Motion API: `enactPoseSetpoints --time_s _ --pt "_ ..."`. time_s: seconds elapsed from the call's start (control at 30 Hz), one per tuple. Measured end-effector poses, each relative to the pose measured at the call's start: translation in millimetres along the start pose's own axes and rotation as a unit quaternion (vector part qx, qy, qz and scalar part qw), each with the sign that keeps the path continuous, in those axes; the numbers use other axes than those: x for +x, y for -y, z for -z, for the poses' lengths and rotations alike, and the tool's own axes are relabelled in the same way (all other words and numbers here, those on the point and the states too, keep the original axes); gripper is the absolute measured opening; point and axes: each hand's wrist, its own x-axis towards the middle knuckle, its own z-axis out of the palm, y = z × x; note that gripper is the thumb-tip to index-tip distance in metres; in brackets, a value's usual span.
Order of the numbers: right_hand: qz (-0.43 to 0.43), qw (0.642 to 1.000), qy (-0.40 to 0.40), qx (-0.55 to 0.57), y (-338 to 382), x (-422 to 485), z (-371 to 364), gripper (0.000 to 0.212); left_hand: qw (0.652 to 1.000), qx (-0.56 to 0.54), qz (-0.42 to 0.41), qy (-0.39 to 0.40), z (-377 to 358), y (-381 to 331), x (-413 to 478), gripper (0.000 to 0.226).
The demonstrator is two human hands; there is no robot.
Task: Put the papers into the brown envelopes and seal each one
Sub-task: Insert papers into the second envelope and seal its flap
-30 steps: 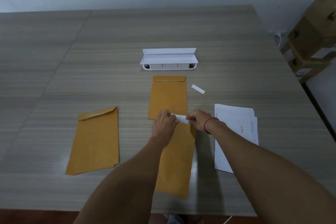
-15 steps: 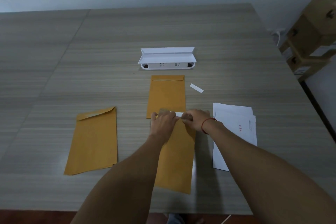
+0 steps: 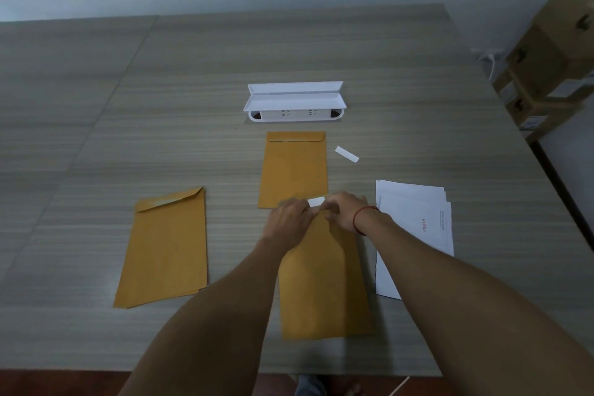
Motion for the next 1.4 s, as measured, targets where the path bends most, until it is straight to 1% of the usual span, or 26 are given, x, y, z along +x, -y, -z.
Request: enactPoseSetpoints --time_s 0.07,0.13,0.3,0.57,0.63,0.7,0.77,0.87,1.0,1.1,1.4 --pt "0.002 1.000 -0.002 0.007 -1.4 -1.2 -2.1 0.024 1.000 -0.004 -0.006 0.012 4.3 6.6 -1.6 0.037" --pt "0.010 1.000 -0.006 0.013 -0.4 -2.4 -5.7 0.024 1.000 0.015 -0.005 0.017 7.7 10.2 -2.4 0.036" --pt "0.019 0.999 -0.026 0.002 6.1 -7.9 -6.4 0.029 1.000 0.030 0.001 -0.007 11.2 5.4 -4.6 0.029" --pt "0.027 0.999 -0.038 -0.012 9.2 -12.8 -5.5 0.036 0.997 0.064 -0.015 -0.033 2.3 4.7 -8.2 0.030" --pt "0.026 0.999 -0.029 -0.019 9.3 -13.3 -7.0 0.032 0.998 0.051 -0.007 -0.031 0.5 6.1 -9.9 0.028" --pt "0.016 1.000 -0.019 0.014 7.0 -12.6 -11.5 0.028 0.999 0.028 0.009 -0.034 -0.1 8.5 -13.3 0.026" --pt "0.001 0.997 -0.028 0.069 3.0 -11.4 -17.8 0.027 0.998 0.034 0.032 -0.042 0.1 11.9 -19.0 0.038" --pt "-0.009 0.994 -0.058 0.097 -0.1 -10.8 -25.6 0.027 0.994 0.067 0.076 -0.042 0.6 18.7 -28.3 0.050" --pt "-0.046 0.987 -0.082 0.134 2.6 -5.9 -33.6 0.026 0.992 0.079 0.096 0.013 -5.0 26.9 -34.1 0.059" --pt "-0.072 0.983 -0.098 0.139 6.4 1.5 -40.7 0.027 0.990 0.082 0.107 0.031 -8.4 28.1 -36.4 0.061" --pt "-0.120 0.974 -0.152 0.118 15.1 7.8 -48.1 0.023 0.987 0.097 0.127 0.031 -3.8 23.6 -31.1 0.058"
